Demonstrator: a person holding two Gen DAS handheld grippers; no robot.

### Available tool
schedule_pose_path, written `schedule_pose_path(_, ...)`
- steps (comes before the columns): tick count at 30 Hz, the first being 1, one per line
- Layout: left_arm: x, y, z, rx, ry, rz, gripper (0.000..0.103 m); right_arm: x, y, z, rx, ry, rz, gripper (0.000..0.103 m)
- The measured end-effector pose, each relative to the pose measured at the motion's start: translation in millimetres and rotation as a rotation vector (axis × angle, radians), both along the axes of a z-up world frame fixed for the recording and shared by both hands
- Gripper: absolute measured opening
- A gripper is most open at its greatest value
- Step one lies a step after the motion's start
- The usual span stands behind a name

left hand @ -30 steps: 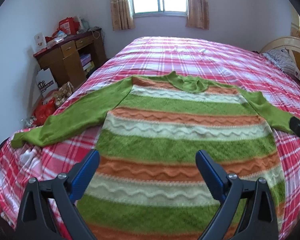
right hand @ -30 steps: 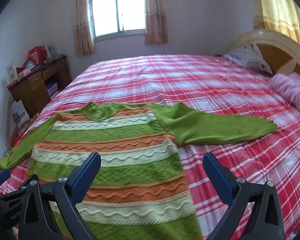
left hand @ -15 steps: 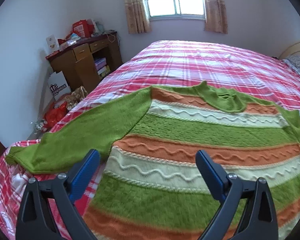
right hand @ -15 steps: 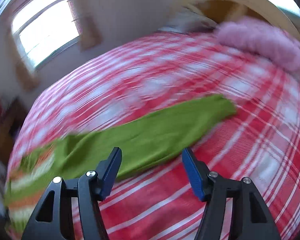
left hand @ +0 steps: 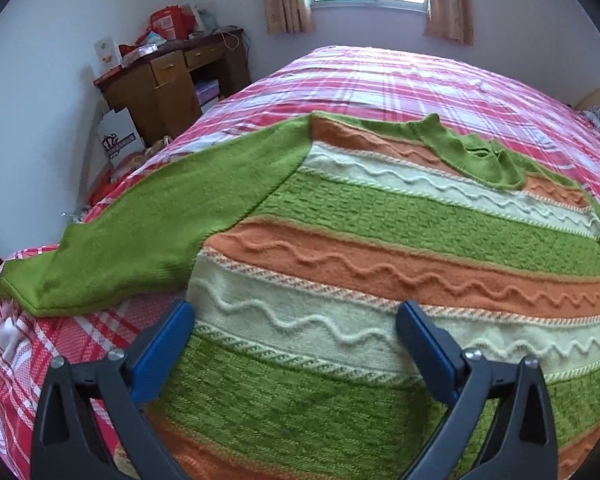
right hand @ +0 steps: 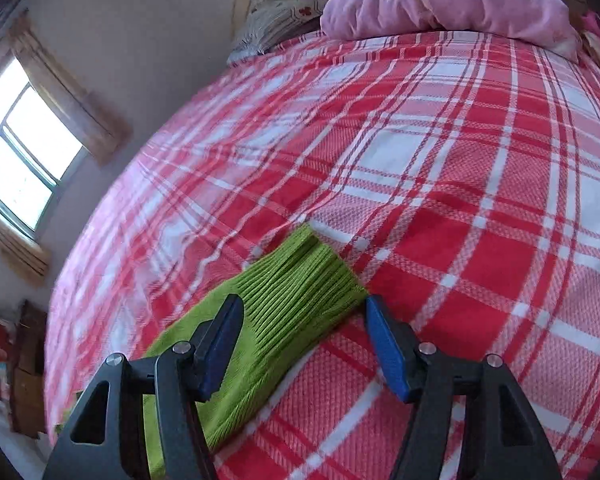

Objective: Fold small clothes
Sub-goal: 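Reach the right tool to a green sleeve cuff and close on it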

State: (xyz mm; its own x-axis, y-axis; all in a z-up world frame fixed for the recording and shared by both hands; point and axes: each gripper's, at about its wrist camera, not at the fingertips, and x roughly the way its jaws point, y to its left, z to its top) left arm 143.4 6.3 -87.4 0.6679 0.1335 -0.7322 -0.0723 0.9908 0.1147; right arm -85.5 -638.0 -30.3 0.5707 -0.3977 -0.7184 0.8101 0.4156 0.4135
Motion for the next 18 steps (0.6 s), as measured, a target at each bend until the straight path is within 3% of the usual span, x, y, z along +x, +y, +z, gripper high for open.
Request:
schedule_pose_path(3,2,0,-2,-0.007,0.004,-0.005,0.103,16,7,2,-0.071,0.091,0.029,0.061)
schedule_pose_path(4,3,1,-2,-0.013,0.004,-0.006,0.103,16,10,1,-0.092,0.114,0.034,0.055)
schedule_pose_path(7,4,3,-3,-0.035,0.005,-0.011,0.103,15,9,-1,-0.137,0.151,0.043,0.023)
schedule_pose_path(9,5,4,-3,-0.051,0.003,-0.014,0.103,12,5,-1,-0.134,0.125,0.079,0.011)
schedule_pose_path(13,6,5,-4,-0.063,0.001,-0.017,0.103,3,12,15,-0.133,0.064,0.092,0.009)
schedule_pose_path(18,4,11,-2,-0.098,-0.012,-0.026,0.103,12,61,66,-0.203,-0.040,0.196,0.008)
